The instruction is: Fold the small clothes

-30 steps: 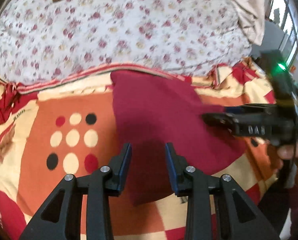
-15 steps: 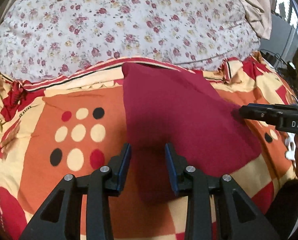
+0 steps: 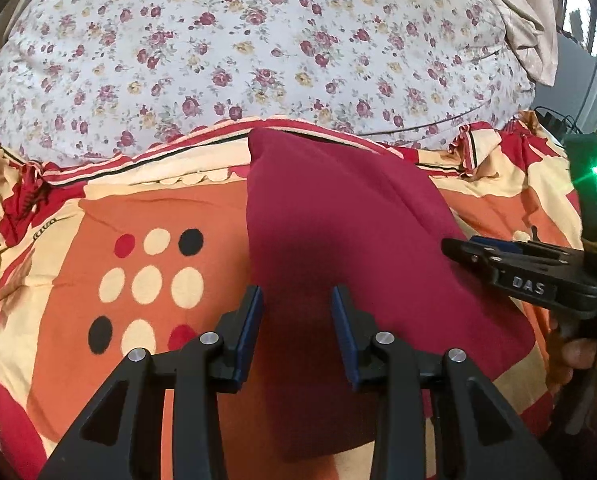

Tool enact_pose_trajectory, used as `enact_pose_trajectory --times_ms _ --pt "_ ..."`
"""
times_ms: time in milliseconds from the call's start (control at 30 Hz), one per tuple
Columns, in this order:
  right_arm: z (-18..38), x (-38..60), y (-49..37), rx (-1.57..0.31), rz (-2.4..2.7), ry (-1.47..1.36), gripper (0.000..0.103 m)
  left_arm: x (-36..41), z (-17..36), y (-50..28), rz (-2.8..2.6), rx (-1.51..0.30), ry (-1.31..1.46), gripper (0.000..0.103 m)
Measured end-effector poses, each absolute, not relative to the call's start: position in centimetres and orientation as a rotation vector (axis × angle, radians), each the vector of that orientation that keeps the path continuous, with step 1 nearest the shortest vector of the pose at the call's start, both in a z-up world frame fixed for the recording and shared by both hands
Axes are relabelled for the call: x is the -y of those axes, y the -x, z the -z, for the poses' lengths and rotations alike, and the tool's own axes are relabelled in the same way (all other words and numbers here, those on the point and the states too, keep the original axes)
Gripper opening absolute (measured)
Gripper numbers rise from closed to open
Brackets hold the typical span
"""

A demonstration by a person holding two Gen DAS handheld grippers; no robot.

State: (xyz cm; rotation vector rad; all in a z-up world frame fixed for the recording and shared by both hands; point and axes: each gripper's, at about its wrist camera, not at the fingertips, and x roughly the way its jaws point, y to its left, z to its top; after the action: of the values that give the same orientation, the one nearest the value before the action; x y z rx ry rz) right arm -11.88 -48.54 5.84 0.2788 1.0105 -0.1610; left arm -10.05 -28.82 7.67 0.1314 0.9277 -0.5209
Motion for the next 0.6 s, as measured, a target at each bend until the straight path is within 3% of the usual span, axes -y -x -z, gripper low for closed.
enact_pose_trajectory --times_ms 300,600 --pt "-7.9 47.2 13.6 -1.014 0.11 -0.232 0.021 28.7 -8.0 10.3 0.506 -0.935 -0.117 0.015" --pt "-8.1 47.1 15.8 -0.998 0.097 -0.282 0.02 28.3 -8.6 11.1 0.518 -0.938 -0.107 0.015"
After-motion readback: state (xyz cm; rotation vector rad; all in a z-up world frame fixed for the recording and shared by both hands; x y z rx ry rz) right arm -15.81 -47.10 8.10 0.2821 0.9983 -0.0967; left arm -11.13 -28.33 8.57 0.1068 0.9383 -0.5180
